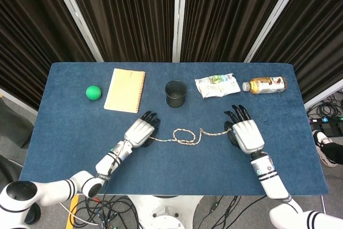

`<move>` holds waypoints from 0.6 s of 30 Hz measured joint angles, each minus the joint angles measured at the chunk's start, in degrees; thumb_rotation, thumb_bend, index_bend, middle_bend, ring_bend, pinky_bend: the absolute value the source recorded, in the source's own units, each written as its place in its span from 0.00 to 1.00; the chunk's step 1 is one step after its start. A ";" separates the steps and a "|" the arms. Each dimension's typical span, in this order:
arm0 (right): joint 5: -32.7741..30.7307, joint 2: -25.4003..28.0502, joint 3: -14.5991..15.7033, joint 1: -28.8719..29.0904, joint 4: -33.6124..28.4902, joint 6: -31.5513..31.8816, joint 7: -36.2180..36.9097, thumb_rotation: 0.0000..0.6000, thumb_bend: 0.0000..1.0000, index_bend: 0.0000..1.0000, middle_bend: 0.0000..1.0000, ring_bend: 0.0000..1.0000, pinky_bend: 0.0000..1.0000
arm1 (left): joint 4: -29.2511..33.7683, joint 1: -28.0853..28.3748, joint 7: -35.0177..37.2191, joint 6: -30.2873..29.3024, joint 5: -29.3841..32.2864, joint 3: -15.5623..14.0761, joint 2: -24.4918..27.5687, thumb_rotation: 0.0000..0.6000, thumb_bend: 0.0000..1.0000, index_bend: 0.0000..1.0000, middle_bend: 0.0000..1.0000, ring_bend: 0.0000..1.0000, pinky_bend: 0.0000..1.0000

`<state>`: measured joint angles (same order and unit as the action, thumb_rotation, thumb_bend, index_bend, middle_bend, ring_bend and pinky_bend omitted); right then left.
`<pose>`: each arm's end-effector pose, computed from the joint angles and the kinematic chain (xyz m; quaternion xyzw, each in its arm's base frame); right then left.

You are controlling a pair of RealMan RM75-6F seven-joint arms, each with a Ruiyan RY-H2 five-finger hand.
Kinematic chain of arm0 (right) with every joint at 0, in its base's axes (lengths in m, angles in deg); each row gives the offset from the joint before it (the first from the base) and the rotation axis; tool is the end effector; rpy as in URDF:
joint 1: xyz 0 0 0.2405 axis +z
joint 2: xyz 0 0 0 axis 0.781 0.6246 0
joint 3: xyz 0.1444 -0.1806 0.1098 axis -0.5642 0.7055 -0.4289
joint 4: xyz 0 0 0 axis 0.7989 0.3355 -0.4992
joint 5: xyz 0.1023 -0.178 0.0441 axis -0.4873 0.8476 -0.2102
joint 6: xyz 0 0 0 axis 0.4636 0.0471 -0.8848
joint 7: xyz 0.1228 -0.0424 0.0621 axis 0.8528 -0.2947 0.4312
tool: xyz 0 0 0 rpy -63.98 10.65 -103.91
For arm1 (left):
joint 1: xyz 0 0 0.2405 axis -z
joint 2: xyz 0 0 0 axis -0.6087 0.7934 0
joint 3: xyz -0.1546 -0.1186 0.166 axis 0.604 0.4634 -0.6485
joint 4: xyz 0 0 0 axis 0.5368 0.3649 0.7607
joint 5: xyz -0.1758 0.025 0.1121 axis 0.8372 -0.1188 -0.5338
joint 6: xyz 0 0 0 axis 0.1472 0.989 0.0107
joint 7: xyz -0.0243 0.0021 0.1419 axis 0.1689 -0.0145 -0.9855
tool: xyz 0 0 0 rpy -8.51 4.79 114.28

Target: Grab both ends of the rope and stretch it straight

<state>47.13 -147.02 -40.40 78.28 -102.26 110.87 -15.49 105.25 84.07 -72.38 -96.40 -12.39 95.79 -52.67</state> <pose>-0.2120 -0.2911 0.0412 0.7029 -0.3230 0.4108 0.4826 -0.1253 0.3376 -0.0939 -0.8167 -0.3056 -0.3487 0.3436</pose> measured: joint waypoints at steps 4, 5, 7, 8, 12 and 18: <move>0.07 0.58 -0.07 -0.41 -0.11 0.67 0.68 1.00 0.48 0.59 0.19 0.00 0.00 | 0.34 -0.31 0.34 -0.83 -0.10 -0.12 0.38 1.00 0.40 0.59 0.16 0.01 0.00; 0.07 0.88 -0.11 -0.59 -0.19 0.93 0.91 1.00 0.48 0.59 0.19 0.00 0.00 | 0.70 -0.62 0.65 -1.55 -0.28 -0.17 0.73 1.00 0.40 0.60 0.16 0.01 0.00; 0.03 1.82 -0.26 -1.08 -0.44 1.58 1.66 1.00 0.48 0.59 0.19 0.00 0.00 | 1.53 -1.41 1.36 -3.10 -0.66 -0.31 1.71 1.00 0.39 0.60 0.16 0.01 0.00; 0.03 2.31 -0.30 -1.31 -0.56 1.87 2.11 1.00 0.48 0.59 0.19 0.00 0.00 | 2.24 -2.07 2.00 -4.25 -0.92 -0.45 2.68 1.00 0.39 0.60 0.16 0.01 0.00; -0.16 4.86 -0.36 -2.61 -0.90 2.80 5.20 1.00 0.48 0.61 0.19 0.00 0.00 | 4.83 -5.03 4.86 -8.21 -1.65 -1.04 7.04 1.00 0.39 0.60 0.17 0.01 0.00; -1.03 7.77 0.09 -4.92 0.07 3.31 11.04 1.00 0.48 0.62 0.20 0.00 0.00 | 6.62 -10.11 9.68 -14.58 -3.12 -2.10 13.56 1.00 0.39 0.60 0.17 0.01 0.00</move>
<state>46.10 -139.26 -40.31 73.36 -102.19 114.17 -4.45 111.87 73.95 -62.71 -110.98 -15.51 93.70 -39.12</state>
